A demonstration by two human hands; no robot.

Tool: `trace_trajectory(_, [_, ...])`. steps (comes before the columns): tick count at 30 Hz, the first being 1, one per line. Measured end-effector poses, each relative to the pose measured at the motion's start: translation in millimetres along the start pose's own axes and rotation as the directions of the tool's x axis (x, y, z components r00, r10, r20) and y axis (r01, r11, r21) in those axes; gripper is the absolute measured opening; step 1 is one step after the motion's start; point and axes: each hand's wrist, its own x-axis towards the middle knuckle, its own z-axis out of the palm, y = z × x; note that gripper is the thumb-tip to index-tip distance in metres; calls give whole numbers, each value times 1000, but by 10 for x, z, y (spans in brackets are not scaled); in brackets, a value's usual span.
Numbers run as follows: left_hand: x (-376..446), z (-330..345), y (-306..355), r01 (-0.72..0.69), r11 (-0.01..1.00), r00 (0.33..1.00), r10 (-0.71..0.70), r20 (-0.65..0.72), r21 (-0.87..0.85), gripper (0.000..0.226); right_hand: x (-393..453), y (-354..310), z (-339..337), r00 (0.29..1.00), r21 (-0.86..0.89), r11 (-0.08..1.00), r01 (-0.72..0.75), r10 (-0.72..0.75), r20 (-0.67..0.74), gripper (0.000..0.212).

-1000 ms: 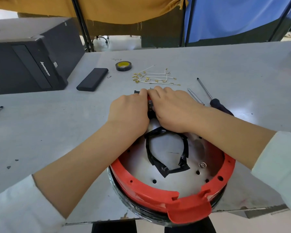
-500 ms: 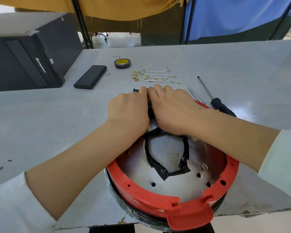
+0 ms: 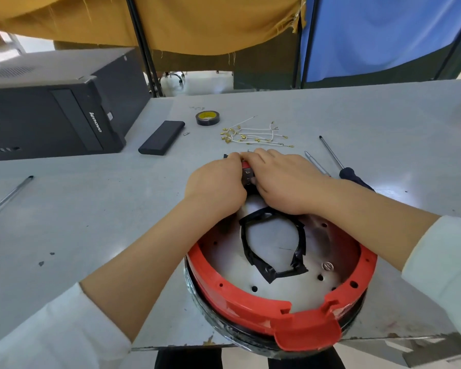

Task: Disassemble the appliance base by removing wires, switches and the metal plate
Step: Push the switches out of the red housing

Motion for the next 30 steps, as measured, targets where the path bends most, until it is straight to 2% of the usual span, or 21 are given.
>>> trace_trajectory(5, [62,-25,-71,-42,988,997,50,53,-148,13,23,27,19,1000,-1,1000,15,-15,-7,49])
trace_trajectory(10, [110,-62,-105,-40,966,998,51,38,-255,23,29,41,12,1000,6,1000,24,-24,-13,48])
trace_trajectory(14, [80,-30,-72,-53,991,998,55,16,-123,15,28,25,10,1000,2,1000,21,-21,-13,43])
trace_trajectory(19, [11,-34,14,-31,998,999,32,-29,54,15,15,-1,6,999,-67,997,32,-33,-10,44])
trace_trajectory(30, [18,-3,45,3,992,998,5,-61,127,18,4,-86,-3,1000,-203,979,-19,22,16,47])
